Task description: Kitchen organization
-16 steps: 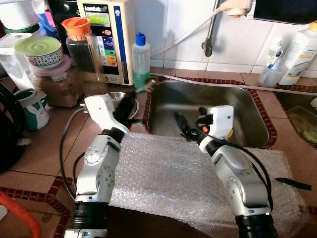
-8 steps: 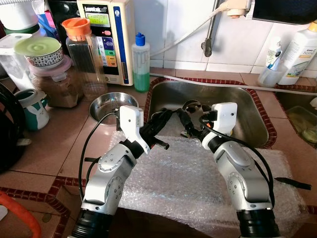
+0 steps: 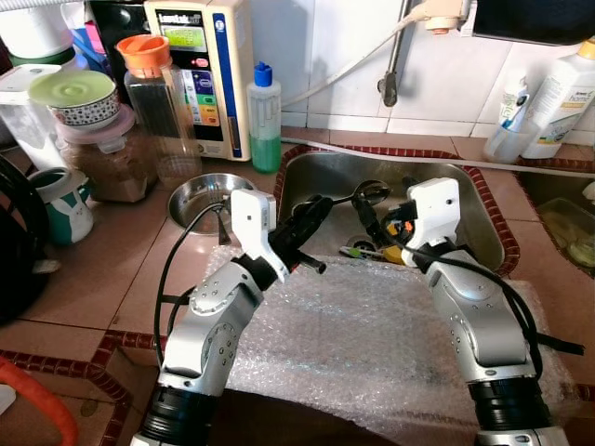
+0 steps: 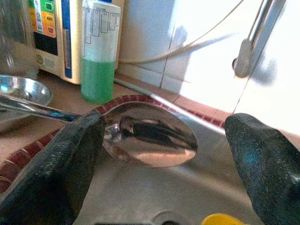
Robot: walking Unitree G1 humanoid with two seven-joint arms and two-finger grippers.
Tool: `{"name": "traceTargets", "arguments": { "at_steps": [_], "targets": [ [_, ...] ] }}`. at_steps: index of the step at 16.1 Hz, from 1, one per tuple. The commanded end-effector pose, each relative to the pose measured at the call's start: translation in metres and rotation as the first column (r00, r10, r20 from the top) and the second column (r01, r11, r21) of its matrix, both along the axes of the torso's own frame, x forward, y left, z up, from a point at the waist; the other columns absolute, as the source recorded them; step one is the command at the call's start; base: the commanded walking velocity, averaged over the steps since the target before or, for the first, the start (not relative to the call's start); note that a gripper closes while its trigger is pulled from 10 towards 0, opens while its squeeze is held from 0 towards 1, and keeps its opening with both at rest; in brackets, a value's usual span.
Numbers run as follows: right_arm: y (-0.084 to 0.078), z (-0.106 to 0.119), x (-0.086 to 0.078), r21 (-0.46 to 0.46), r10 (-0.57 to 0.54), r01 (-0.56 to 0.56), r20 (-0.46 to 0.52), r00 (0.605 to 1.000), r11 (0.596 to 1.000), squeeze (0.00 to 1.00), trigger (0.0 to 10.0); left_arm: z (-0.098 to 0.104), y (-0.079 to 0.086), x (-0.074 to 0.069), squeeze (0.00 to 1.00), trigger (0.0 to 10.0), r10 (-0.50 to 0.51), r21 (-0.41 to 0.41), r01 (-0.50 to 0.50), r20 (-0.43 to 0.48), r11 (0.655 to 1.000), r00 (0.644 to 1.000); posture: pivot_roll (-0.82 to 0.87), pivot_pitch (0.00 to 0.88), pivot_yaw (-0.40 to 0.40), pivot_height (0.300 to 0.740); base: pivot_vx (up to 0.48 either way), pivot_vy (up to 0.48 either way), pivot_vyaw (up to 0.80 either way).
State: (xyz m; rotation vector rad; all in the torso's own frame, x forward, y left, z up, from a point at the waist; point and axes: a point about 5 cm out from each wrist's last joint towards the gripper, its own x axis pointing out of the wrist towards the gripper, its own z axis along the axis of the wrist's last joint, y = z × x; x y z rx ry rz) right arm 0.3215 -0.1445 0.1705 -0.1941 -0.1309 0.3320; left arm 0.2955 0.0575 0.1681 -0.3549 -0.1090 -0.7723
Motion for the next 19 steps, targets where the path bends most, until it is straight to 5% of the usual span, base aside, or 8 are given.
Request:
{"name": "traceTargets", "arguments": {
  "at_steps": [1, 3, 6, 8, 9, 13, 19],
  "targets": [
    [0.001, 0.002, 0.003, -0.112, 0.013, -0.009, 0.041, 0.999, 0.994, 0.00, 10.0, 0.011, -0.007, 0.001, 0.00, 0.0, -0.032, -0.008, 0.032, 0.036, 0.999, 0.999, -0.02, 0.000, 0.044, 0.740, 0.000, 0.000, 0.00],
    [0.005, -0.003, -0.001, -0.261, 0.073, -0.052, 0.074, 0.995, 0.964, 0.00, 10.0, 0.012, -0.009, 0.002, 0.00, 0.0, -0.038, -0.004, 0.038, 0.037, 0.999, 0.999, -0.02, 0.000, 0.046, 0.740, 0.000, 0.000, 0.00],
    [0.005, -0.006, -0.003, -0.277, 0.090, -0.063, 0.087, 0.992, 0.959, 0.00, 10.0, 0.014, -0.008, 0.006, 0.00, 0.0, -0.028, 0.012, 0.028, 0.041, 1.000, 0.999, -0.02, 0.000, 0.048, 0.740, 0.000, 0.000, 0.00],
    [0.004, -0.007, -0.004, -0.127, 0.074, -0.068, 0.044, 0.996, 0.990, 0.00, 10.0, 0.013, -0.005, 0.009, 0.00, 0.0, 0.003, 0.013, -0.003, 0.041, 1.000, 0.999, -0.02, 0.000, 0.048, 0.740, 0.000, 0.000, 0.00],
    [-0.003, -0.004, 0.001, 0.057, 0.006, -0.007, 0.012, 1.000, 0.998, 0.00, 10.0, 0.013, -0.003, 0.010, 0.00, 0.0, 0.021, -0.001, -0.021, 0.037, 1.000, 0.999, -0.02, 0.000, 0.051, 0.740, 0.000, 0.000, 0.00],
    [-0.016, 0.003, 0.008, 0.416, -0.044, 0.061, -0.050, 0.998, 0.907, 0.00, 10.0, 0.015, 0.001, 0.014, 0.00, 0.0, 0.044, -0.057, -0.044, 0.002, 0.997, 0.999, -0.02, 0.000, 0.052, 0.740, 0.000, 0.000, 0.00],
    [-0.007, 0.006, 0.013, 0.608, 0.045, 0.017, -0.086, 0.995, 0.794, 0.00, 10.0, 0.021, -0.004, 0.013, 0.00, 0.0, -0.021, -0.168, 0.013, -0.044, 0.986, 0.999, -0.02, 0.000, 0.058, 0.740, 0.000, 0.000, 0.00]
  ]
}}
